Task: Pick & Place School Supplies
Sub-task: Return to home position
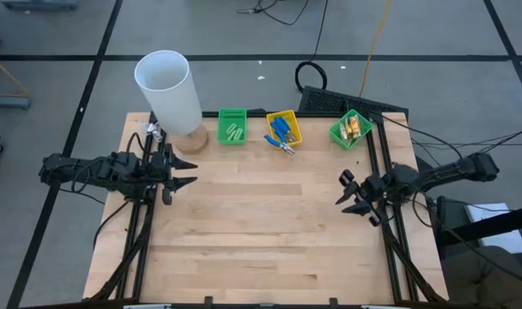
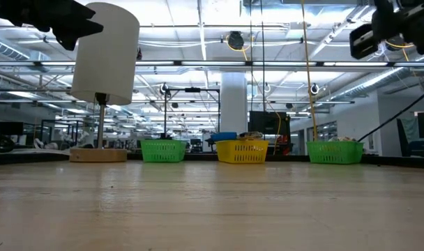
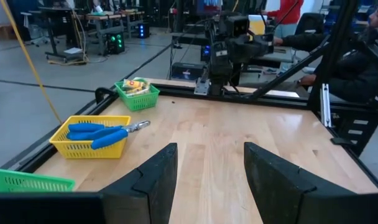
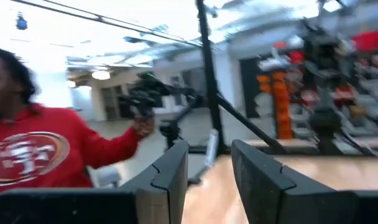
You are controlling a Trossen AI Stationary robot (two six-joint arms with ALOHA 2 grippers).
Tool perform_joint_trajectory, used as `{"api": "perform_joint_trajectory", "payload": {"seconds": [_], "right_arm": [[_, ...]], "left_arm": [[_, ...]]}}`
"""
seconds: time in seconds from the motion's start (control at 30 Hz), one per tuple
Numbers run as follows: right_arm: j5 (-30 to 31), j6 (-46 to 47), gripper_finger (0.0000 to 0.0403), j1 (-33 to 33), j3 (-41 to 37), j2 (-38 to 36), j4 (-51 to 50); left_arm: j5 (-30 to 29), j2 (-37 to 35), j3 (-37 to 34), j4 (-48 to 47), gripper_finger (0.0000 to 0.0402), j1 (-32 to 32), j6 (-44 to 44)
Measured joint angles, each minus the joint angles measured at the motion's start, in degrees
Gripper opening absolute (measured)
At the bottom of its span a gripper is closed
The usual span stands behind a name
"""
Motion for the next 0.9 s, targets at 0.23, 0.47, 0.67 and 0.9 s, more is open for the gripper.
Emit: {"api": "perform_joint_trajectory", "payload": {"seconds": [0.23, 0.47, 0.67, 0.9], "right_arm": [[-5.5, -0.1, 0.0114, -3.4, -0.1, -1.8, -0.3], [-5.2, 0.6, 0.0114, -7.3, -0.1, -4.6, -5.6], [-2.4, 0.1, 0.0114, -7.9, -0.2, -7.6, -9.5], [-4.0, -1.1, 0.0114, -7.8, -0.3, -15.2, -15.2]], "left_arm": [[0.0, 0.0, 0.0, 0.0, 0.0189, 0.0, 1.0], [0.0, -2.0, 0.0, -0.3, 0.0189, 0.0, 1.5], [0.7, -7.6, 0.0, -2.9, 0.0189, 0.0, 1.3], [3.2, -11.9, 0.0, -6.2, 0.0189, 0.0, 0.2]]}}
